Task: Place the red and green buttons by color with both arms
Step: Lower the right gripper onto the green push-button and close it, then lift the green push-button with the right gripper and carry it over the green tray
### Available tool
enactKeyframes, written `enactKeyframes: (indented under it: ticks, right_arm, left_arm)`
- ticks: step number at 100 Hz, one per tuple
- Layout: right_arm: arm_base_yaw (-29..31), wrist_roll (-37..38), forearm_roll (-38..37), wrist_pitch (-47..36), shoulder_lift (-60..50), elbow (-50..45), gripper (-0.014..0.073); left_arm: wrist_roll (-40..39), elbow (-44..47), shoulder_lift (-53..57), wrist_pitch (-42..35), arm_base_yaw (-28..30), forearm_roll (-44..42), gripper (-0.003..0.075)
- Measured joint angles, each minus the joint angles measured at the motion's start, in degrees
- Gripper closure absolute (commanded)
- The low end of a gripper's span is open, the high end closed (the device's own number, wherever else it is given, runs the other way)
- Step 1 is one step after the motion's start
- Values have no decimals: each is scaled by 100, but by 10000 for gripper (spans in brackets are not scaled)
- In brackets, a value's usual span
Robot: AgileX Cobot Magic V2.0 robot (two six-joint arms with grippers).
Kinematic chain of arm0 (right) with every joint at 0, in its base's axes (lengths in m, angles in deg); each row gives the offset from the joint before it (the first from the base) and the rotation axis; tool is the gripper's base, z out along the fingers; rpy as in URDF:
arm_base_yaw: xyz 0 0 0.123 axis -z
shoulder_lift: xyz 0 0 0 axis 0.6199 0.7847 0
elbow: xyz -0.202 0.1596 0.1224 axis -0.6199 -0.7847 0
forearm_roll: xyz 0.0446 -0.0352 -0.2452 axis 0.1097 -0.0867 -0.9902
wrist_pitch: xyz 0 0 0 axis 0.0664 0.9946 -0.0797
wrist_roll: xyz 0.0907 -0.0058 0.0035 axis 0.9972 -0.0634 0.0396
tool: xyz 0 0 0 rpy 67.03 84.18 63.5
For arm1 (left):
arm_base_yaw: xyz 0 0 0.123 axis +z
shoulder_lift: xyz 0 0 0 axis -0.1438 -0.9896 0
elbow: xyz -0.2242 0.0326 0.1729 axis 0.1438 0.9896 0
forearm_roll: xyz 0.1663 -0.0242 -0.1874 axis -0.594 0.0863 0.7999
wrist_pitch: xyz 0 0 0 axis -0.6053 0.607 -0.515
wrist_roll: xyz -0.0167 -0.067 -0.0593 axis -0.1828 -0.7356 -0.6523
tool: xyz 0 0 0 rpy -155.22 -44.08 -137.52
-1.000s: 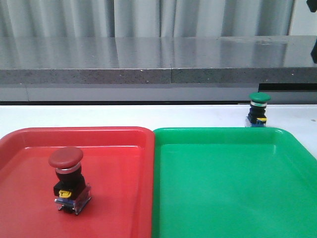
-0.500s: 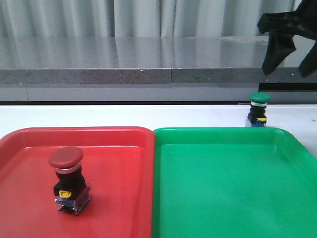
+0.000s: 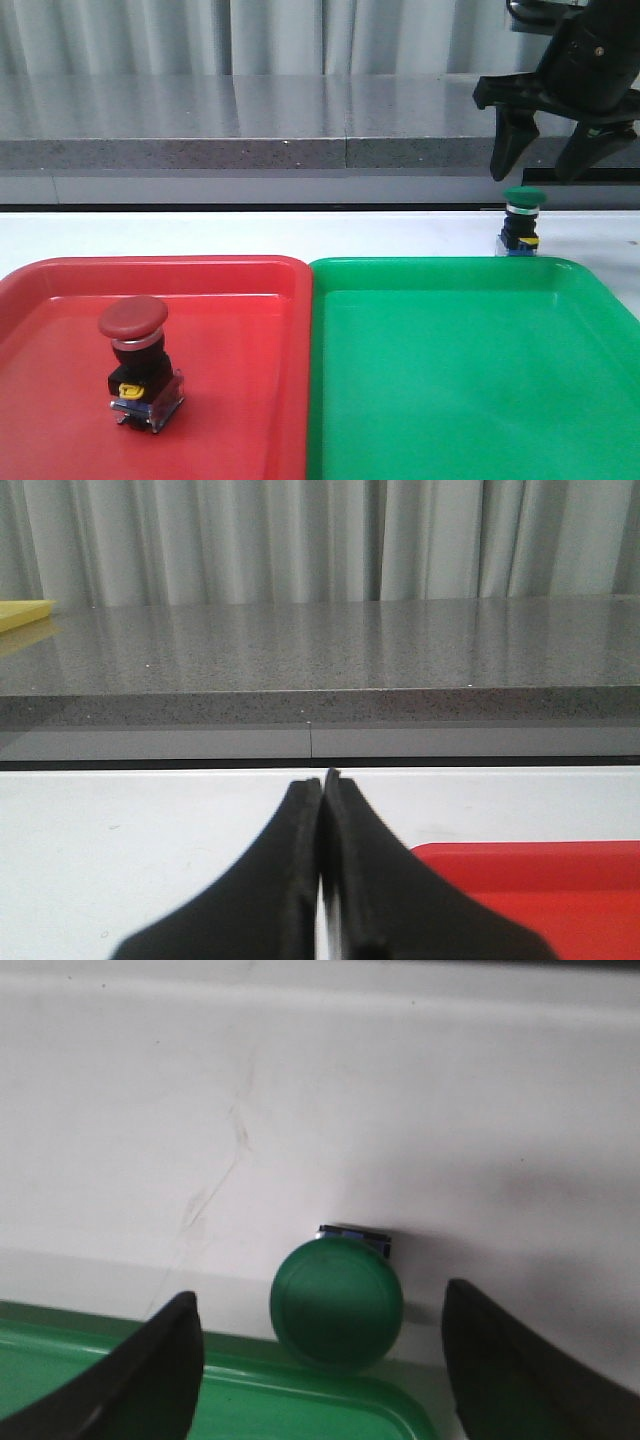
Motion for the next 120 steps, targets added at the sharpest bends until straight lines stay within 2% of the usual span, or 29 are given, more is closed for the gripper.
enactKeyframes:
  ticks: [23, 50, 55, 73, 77, 103, 120]
  right_arm:
    - [0, 0, -11, 326, 501, 462, 81]
    - [0, 0, -21, 420, 704, 514, 87]
    - [0, 0, -21, 420, 704, 514, 116]
    - [0, 0, -21, 420, 704, 514, 332]
    - [0, 0, -21, 420, 704, 514, 354]
    - [0, 0, -55, 433, 605, 514, 361]
    - [-138, 131, -278, 469, 11, 501, 361]
  left_arm:
    - [0, 0, 0, 0, 0, 0, 741]
    - [0, 0, 0, 0, 0, 0, 741]
    - [0, 0, 0, 0, 0, 0, 741]
    - [0, 0, 0, 0, 0, 0, 741]
    - [0, 0, 0, 0, 0, 0, 741]
    - [0, 0, 0, 0, 0, 0, 741]
    - [0, 0, 0, 0, 0, 0, 741]
